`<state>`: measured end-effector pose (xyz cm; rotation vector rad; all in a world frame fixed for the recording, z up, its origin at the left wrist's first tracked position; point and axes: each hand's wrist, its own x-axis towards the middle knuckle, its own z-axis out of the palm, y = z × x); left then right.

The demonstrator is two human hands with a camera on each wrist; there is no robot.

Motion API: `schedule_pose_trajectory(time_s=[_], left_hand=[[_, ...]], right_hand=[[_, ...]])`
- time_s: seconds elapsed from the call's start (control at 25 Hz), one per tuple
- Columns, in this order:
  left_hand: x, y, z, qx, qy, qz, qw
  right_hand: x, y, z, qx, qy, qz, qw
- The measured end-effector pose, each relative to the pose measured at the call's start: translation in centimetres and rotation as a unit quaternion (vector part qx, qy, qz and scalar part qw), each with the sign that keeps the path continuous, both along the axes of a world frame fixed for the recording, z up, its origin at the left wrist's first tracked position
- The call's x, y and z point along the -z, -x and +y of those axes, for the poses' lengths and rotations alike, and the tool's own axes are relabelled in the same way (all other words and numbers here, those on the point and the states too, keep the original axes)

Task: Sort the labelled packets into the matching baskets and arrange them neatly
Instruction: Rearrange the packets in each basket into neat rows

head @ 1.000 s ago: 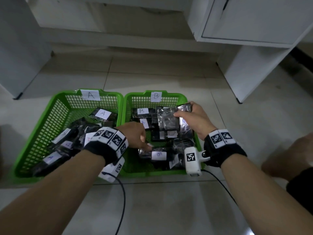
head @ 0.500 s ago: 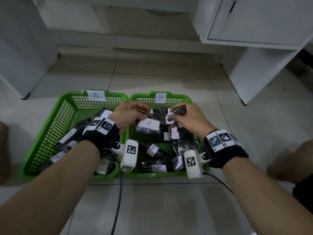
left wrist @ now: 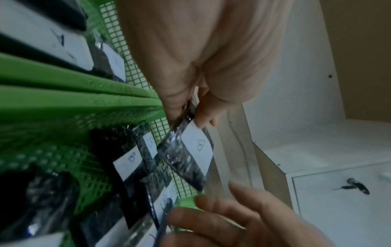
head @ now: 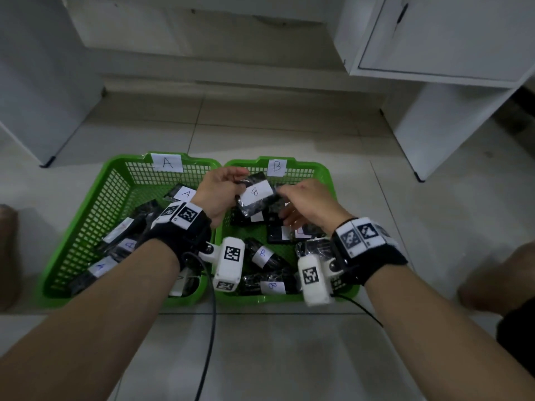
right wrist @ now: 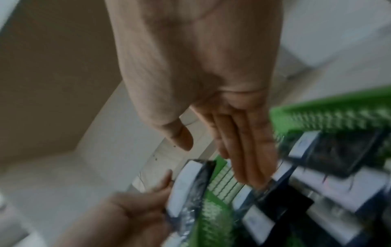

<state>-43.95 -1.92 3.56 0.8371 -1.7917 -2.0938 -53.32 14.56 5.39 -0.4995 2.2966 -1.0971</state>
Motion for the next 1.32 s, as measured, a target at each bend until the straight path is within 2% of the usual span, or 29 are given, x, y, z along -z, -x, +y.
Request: schedule_pose_trajectory(time_s=[0.04,0.08,0.12,0.2,0.28,0.36,0.4,0.44,0.48,0.56,0.6,0.64,0.72,0.8,0.88,0.92,0.96,1.04,1.24,1.32], left_hand=[[-0.1,0.1,0.1,-0.019,-0.021,0.016,0.999],[-0.3,0.2,0.2,-0.034,-0.037,0.03,0.998],[-0.4,0.2,0.1,-0.041,-0.043,0.038,0.998],[-0.6,0.2,-0.3,-0.031,-0.022,0.027,0.999],[-0.7,0.0,-0.1,0.001,0.04,-0.011,0.999],[-0.7,-0.3,0.6,0.047,0.149,-0.044,0.987],[-0.5,-0.5,1.0,0.088,0.231,-0.072,0.966],[-0.2,-0.7,1.4,0.151,0.321,-0.114,0.928],[0.2,-1.0,1.9,0.234,0.401,-0.167,0.87],[1.0,-1.5,2.9,0.402,0.487,-0.255,0.732],[1.5,-1.6,3.0,0.448,0.498,-0.28,0.688],[1.8,-1.7,2.9,0.467,0.5,-0.293,0.667],[1.7,-1.9,2.4,0.475,0.489,-0.304,0.665],[1.1,-2.2,2.0,0.456,0.484,-0.282,0.691],[0.3,-2.2,1.4,0.369,0.521,-0.221,0.737],[-0.1,-2.1,0.9,0.311,0.55,-0.189,0.752],[-0.3,-2.0,0.3,0.266,0.577,-0.161,0.755],[-0.1,-2.0,-0.6,0.258,0.604,-0.149,0.739],[0.9,-2.2,0.1,0.369,0.584,-0.206,0.693],[1.0,-2.1,0.6,0.395,0.55,-0.211,0.705]], right_hand=[[-0.4,-0.5,-0.5,0.018,0.042,-0.114,0.992],[-0.5,-0.7,-0.8,0.041,0.084,-0.179,0.979],[-0.3,-0.7,-1.0,0.066,0.118,-0.201,0.97],[0.3,-0.8,-1.3,0.103,0.166,-0.202,0.96],[0.8,-0.6,-1.4,0.122,0.205,-0.195,0.951],[0.9,-0.3,-1.3,0.13,0.212,-0.174,0.953],[1.1,0.1,-1.1,0.136,0.192,-0.144,0.961],[1.3,0.5,-0.8,0.14,0.169,-0.117,0.968],[1.4,0.8,-0.4,0.144,0.153,-0.104,0.972],[1.3,1.3,0.0,0.151,0.131,-0.12,0.973],[1.3,1.5,0.2,0.143,0.114,-0.129,0.974],[1.3,1.7,0.3,0.128,0.097,-0.137,0.977],[1.5,1.7,0.1,0.081,0.076,-0.155,0.982],[1.8,1.5,-0.7,0.037,0.034,-0.106,0.993],[1.9,0.9,-1.5,-0.002,-0.026,-0.01,1.0],[1.9,0.6,-1.9,-0.035,-0.059,0.023,0.997],[2.1,0.3,-2.3,-0.074,-0.085,0.039,0.993],[2.7,-0.7,-3.1,-0.133,-0.118,0.051,0.983],[4.5,-2.5,-4.8,-0.184,-0.143,0.149,0.961],[4.4,-2.4,-5.0,-0.185,-0.134,0.185,0.956]])
